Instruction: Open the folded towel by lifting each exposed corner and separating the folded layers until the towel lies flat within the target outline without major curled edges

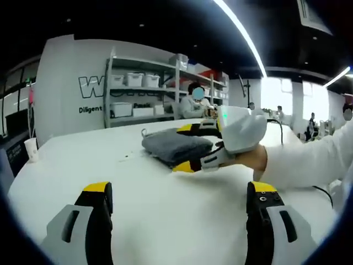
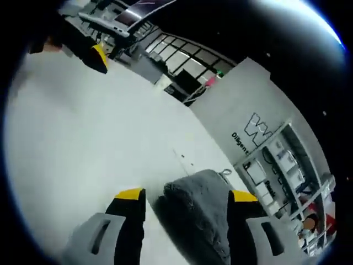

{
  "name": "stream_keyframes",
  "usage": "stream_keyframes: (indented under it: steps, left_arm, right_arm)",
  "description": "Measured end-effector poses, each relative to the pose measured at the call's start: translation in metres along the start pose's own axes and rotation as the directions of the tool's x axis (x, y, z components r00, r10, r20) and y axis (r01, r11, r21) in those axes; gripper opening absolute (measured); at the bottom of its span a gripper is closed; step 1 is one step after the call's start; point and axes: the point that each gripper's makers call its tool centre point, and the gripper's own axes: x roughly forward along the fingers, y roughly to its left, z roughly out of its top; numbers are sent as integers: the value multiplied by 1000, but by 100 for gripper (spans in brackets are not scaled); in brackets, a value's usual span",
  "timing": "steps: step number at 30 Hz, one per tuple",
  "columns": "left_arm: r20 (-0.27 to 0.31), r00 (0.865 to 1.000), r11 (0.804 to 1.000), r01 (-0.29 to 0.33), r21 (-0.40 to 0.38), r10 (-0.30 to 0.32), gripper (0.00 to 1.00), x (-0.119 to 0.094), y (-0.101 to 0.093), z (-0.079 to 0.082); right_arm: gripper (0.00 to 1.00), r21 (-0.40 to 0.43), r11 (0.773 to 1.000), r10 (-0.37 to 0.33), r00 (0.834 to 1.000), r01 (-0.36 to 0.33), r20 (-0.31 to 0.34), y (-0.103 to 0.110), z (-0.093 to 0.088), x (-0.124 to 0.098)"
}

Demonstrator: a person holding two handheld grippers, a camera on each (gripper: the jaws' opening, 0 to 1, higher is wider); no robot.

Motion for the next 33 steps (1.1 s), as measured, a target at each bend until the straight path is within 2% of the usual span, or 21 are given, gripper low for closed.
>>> stream_keyframes:
  steps: [5,9,13,15,18,20,22,23,24,29,33]
  left_arm:
    - [4,1000,1000,1,-6,-1,99,0,1,1]
    - [5,1000,1000,2,-5,-2,99,0,2,1]
    - [0,1000,1000,-2,-11,2,99,1,4,0]
    - [-1,1000,1000,-3,-14,3,99,1,5,-1]
    - [-1,1000,1000,-3,-16,3,99,1,6,-1]
    - [-2,1000,1000,-5,-17,5,99,1,7,-1]
    - [-2,1000,1000,-6,-18,6,99,1,8,-1]
    - [-2,1000,1000,-7,-18,7,99,1,8,-1]
    - [-2,1000,1000,-9,-19,9,99,0,9,-1]
    - [-3,1000,1000,-11,-23,11,99,0,10,-1]
    - [-2,1000,1000,-11,-21,11,99,0,10,-1]
  right_arm:
    - [43,-24,1000,-4,1000,4,-20,0,-7,9]
    - [25,-89,996,8,1000,-10,-25,-1,-12,19]
    - [8,-151,988,19,1000,-17,10,-4,-10,21]
    - [6,-141,990,9,999,-4,38,-11,-8,22]
    - [4,-55,998,11,996,-6,85,-21,-6,20]
    - [4,2,1000,-12,994,12,104,-34,-6,17]
    - [3,100,995,-32,991,19,130,-46,-5,12]
    - [3,116,993,-35,991,20,133,-48,-6,11]
    - [3,216,976,-62,988,30,144,-61,-7,3]
    - [2,320,946,-111,981,56,157,-91,-16,-13]
    - [2,426,899,-182,972,102,151,-118,-29,-26]
